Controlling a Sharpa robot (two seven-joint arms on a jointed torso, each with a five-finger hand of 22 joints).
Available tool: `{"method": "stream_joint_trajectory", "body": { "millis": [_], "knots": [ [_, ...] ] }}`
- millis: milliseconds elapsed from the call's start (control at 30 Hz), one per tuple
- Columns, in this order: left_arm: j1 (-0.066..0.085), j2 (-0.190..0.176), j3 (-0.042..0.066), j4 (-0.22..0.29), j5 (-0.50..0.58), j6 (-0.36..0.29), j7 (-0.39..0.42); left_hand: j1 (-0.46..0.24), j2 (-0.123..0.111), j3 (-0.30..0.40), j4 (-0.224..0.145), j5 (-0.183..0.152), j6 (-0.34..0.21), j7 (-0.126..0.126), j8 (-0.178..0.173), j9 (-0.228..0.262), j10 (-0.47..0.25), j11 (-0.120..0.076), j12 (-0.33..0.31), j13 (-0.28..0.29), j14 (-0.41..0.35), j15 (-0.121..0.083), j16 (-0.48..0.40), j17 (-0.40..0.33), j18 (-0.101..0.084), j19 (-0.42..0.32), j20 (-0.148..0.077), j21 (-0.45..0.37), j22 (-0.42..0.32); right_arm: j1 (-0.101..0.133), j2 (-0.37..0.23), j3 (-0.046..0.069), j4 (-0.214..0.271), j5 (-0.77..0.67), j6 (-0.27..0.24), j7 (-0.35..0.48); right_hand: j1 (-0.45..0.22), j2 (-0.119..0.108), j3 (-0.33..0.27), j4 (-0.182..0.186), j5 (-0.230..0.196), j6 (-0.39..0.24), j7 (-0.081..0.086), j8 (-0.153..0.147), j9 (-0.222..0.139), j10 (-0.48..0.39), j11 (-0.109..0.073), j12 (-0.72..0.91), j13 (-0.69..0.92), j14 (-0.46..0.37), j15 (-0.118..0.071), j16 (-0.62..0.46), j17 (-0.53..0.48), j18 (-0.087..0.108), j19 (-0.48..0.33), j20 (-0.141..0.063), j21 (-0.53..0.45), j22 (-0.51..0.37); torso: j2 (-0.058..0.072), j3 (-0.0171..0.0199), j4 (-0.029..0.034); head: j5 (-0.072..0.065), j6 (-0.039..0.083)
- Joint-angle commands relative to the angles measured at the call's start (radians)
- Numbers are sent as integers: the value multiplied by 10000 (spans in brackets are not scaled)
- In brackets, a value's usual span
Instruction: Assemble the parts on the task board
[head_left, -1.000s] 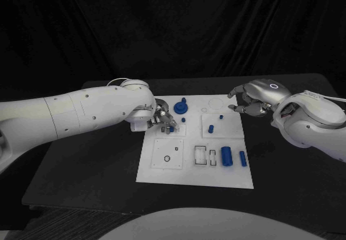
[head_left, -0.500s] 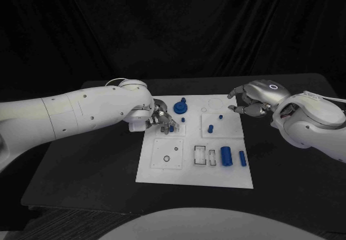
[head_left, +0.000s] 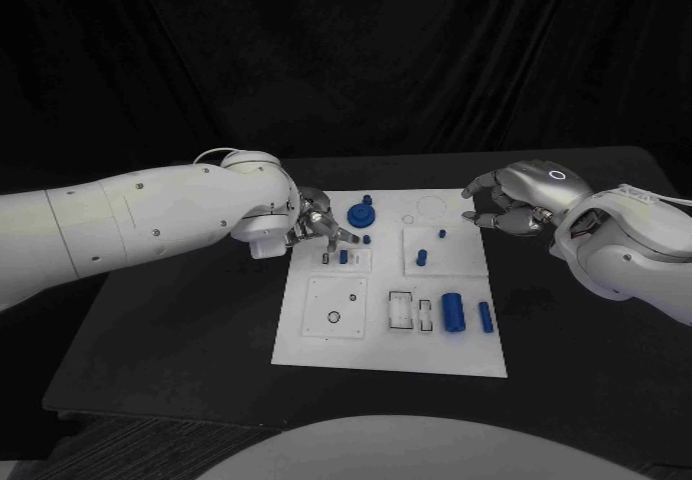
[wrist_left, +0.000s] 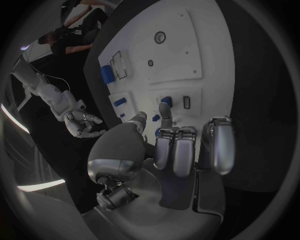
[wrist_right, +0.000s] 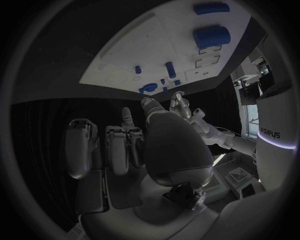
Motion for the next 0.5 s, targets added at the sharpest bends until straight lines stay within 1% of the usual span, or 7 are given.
{"method": "stream_joint_trajectory", "body": {
  "millis": [33,100,167,200,300,367,500],
  "knots": [
    [256,-173,17,174,52,-537,536,158,18,-121,15,-5,-82,-55,278,326,1040,-79,34,2634,1039,-113,27,2633,-20,62,-11,61,1476,-22,-6,8,32,-66,-433,190,-166,19,-23,141,-215,123,1,-60,-26,1047,30,36,2633,1020,72,-24,2553,101,450,80,101,2189,20,-2,15,-21,-1],
    [387,-308,17,230,52,-532,630,266,31,-198,23,-3,-42,-103,577,648,1040,-115,34,2634,1039,-135,27,2633,-39,108,-32,128,1543,-22,3,8,21,-66,-529,260,-353,48,-83,296,-632,190,-19,-50,-43,1047,15,36,2633,1007,59,-59,2493,91,471,73,142,2203,48,-13,29,-43,-1],
    [494,-452,17,262,52,-532,750,412,50,-250,-3,9,224,-164,1121,1002,1040,-157,34,2634,1039,-165,27,2633,-57,149,-56,188,1605,-22,6,8,5,-66,-634,338,-841,133,-293,554,-1655,336,-72,-56,-69,1047,-33,36,2633,976,21,-146,2346,73,508,37,220,2229,85,-18,41,-57,-1],
    [526,-501,17,252,52,-514,788,482,64,-255,-29,22,345,-193,1281,1094,1040,-176,34,2634,1039,-177,27,2633,-55,144,-67,184,1611,-22,10,8,-8,-66,-672,374,-1026,173,-368,572,-1871,394,-94,-67,-70,1047,-48,36,2633,959,6,-193,2266,62,528,26,262,2243,97,-14,43,-26,-1],
    [583,-577,16,102,51,-410,869,607,73,-263,-63,26,151,-220,819,928,1040,-196,34,2634,1039,-192,27,2633,-44,108,-83,140,1600,-23,34,8,-65,-66,-774,499,-1564,311,-597,593,-2479,503,-145,-145,-79,1047,-94,36,2633,926,-35,-291,2099,62,529,-12,262,2242,136,-9,47,-21,-1],
    [602,-592,16,-57,51,-344,922,810,138,-395,49,30,275,-126,-192,91,1040,-123,34,2634,1039,-143,27,2633,-30,25,-59,51,1617,-24,48,8,-92,-66,-821,571,-1891,415,-723,603,-2705,602,-170,-165,-72,1047,-120,36,2633,894,-60,-386,1935,61,534,-33,269,2245,154,-8,53,-22,-1],
    [620,-578,14,-516,51,-251,1037,1047,221,-505,124,59,449,65,-1530,-1256,1040,55,34,2634,1039,0,27,2633,-13,-48,60,-47,1646,-31,52,8,-117,-62,-906,698,-1999,465,-773,592,-2725,713,-189,-157,-59,1047,-135,36,2633,852,-77,-509,1725,51,551,-44,303,2256,202,-13,45,2,-1]
  ]
}}
